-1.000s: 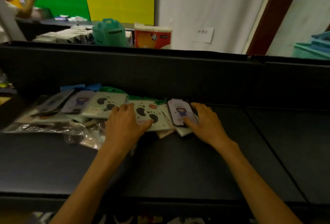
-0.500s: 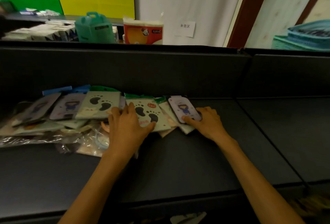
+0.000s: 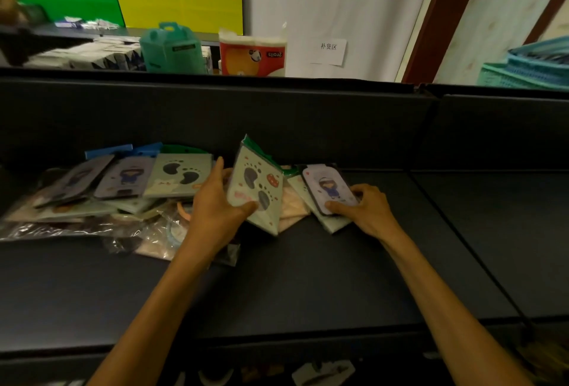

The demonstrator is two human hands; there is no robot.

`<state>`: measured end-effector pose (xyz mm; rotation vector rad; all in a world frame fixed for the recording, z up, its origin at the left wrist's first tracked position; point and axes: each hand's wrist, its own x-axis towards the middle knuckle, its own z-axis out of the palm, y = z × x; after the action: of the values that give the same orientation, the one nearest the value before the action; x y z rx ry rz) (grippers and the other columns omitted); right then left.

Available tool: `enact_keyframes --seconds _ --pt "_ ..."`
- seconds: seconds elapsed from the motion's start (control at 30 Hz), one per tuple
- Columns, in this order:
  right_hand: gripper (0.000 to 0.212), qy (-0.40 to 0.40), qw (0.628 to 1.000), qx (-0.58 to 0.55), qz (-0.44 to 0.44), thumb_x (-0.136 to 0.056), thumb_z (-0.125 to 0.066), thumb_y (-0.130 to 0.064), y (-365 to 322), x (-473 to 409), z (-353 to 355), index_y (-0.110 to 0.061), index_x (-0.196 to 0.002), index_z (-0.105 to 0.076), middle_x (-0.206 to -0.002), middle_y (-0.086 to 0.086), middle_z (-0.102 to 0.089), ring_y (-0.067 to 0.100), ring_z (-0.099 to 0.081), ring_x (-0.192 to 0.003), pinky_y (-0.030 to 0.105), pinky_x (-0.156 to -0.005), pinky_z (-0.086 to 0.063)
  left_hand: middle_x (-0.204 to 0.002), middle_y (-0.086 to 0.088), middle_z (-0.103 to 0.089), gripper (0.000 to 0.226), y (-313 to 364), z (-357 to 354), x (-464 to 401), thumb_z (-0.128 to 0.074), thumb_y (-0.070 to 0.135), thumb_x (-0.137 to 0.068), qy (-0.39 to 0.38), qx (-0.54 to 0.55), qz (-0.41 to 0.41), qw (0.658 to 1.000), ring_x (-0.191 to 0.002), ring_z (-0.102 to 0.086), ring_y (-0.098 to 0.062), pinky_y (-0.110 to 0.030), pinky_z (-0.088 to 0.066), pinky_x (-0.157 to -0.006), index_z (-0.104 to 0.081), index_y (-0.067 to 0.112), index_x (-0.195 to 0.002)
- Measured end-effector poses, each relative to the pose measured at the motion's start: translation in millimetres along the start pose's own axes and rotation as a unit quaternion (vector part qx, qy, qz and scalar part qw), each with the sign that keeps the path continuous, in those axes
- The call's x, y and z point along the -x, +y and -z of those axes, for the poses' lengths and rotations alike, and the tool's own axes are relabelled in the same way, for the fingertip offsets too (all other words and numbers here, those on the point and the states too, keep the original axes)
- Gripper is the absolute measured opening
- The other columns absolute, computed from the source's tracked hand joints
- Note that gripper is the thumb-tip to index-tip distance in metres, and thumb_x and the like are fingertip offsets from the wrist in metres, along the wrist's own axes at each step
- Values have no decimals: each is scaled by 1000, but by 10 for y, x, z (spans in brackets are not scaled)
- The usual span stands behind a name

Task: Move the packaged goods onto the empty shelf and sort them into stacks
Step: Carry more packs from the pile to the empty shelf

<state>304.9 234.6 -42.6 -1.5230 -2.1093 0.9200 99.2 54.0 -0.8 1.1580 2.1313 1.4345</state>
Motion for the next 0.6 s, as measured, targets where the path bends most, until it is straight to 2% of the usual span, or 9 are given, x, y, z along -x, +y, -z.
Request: enact_keyframes --seconds 0.07,0.13,0.23,0.33,0.4,0.5,0.6 --pt "115 -1 1000 6 -8 -33 -64 -83 -10 2 18 -23 -130 -50 -131 3 -53 23 -51 -118 46 -98 -46 -140 0 -46 89 3 11 10 -72 9 -80 -4 16 12 1000 -107 -51 -6 -22 -48 -79 -18 20 -151" --pt "111 0 1000 16 -14 -40 -67 -79 -44 20 33 -22 -132 -49 -135 5 -50 25 -48 -121 47 -101 -43 -136 -4 -50 79 9 12 23 -69 9 -83 -16 11 18 1000 -107 -55 -11 -25 -50 -79 -25 20 -148" --pt "104 -9 999 28 -16 -51 -71 -73 -56 37 39 -21 -137 -45 -139 7 -46 29 -42 -127 49 -105 -38 -127 -4 -56 64 8 3 27 -66 8 -85 -36 13 14 999 -99 -57 -12 -19 -48 -68 -37 22 -140" --pt "111 -19 1000 -11 -13 -33 -68 -82 5 38 49 -27 -128 -53 -130 3 -55 26 -50 -120 48 -101 -43 -126 -3 -54 61 1 3 26 -64 8 -85 -41 39 13 998 -98 -58 -13 -20 -49 -65 -38 25 -138" --pt "108 -11 999 -47 -11 -29 -71 -81 50 32 59 -29 -123 -54 -124 1 -58 23 -54 -114 46 -98 -47 -128 -2 -52 61 -12 7 42 -64 8 -86 -34 57 15 998 -95 -57 -10 -19 -48 -63 -37 27 -137" --pt "89 34 996 -79 5 -48 -83 -57 7 96 88 -24 -123 -50 -122 1 -56 21 -56 -110 44 -94 -49 -130 0 -50 62 -28 8 64 -64 8 -85 -9 110 24 994 -95 -54 -8 -19 -46 -62 -35 28 -136" --pt "71 55 987 -145 38 -67 -84 -28 7 119 120 -21 -125 -46 -116 -2 -53 16 -56 -103 31 -83 -52 -132 0 -49 61 -25 13 81 -65 8 -84 2 148 26 989 -104 -54 -13 -22 -48 -64 -35 32 -131"
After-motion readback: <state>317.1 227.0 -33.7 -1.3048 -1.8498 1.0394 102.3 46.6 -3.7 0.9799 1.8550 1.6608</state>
